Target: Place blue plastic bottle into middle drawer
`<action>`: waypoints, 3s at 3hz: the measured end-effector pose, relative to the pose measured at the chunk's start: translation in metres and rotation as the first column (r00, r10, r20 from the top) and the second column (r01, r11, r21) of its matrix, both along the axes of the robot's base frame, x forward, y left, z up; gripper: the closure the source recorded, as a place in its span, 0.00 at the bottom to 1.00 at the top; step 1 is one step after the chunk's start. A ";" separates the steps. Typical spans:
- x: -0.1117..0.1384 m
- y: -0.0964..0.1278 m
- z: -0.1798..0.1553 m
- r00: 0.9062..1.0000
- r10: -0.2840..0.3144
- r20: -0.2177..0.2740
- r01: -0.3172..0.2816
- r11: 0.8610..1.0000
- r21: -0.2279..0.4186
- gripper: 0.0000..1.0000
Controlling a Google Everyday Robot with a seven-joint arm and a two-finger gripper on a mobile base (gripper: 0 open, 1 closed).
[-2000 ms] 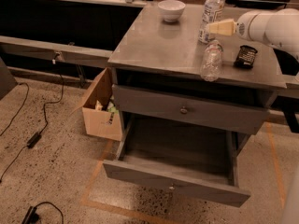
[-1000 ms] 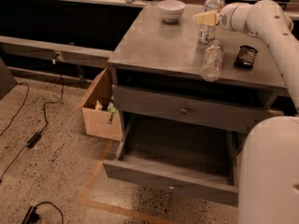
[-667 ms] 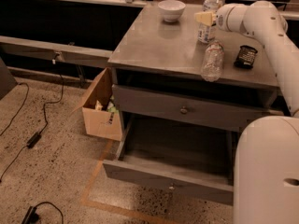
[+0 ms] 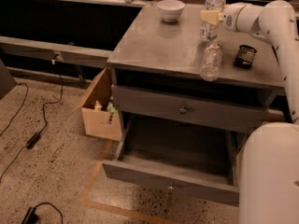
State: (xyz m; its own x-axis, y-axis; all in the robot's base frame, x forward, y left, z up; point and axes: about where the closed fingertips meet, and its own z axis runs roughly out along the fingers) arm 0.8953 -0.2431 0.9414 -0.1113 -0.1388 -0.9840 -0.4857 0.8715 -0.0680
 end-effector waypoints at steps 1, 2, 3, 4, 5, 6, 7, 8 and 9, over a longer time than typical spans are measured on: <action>-0.046 0.015 0.021 0.989 0.146 -0.020 -0.146 0.989 -0.014 1.00; -0.102 0.038 0.036 0.956 0.284 -0.072 -0.285 0.959 0.002 1.00; -0.111 0.047 0.032 0.944 0.316 -0.094 -0.317 0.949 0.005 1.00; -0.111 0.047 0.032 0.944 0.315 -0.094 -0.316 0.949 0.005 1.00; -0.139 0.064 0.022 0.915 0.373 -0.152 -0.369 0.928 0.057 1.00; -0.202 0.082 0.045 0.884 0.445 -0.147 -0.415 0.889 0.193 1.00; -0.255 0.107 0.037 0.844 0.517 -0.140 -0.463 0.835 0.298 1.00; -0.303 0.135 0.006 0.785 0.595 -0.172 -0.542 0.795 0.273 1.00; -0.344 0.146 -0.052 0.768 0.613 -0.184 -0.606 0.789 0.102 1.00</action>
Offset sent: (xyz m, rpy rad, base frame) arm -0.1933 0.0621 0.0506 0.0049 0.1522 0.4670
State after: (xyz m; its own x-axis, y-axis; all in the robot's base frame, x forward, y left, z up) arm 0.5509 -0.0967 0.8895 -0.2057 -0.2100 -0.9558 -0.9150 0.3878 0.1118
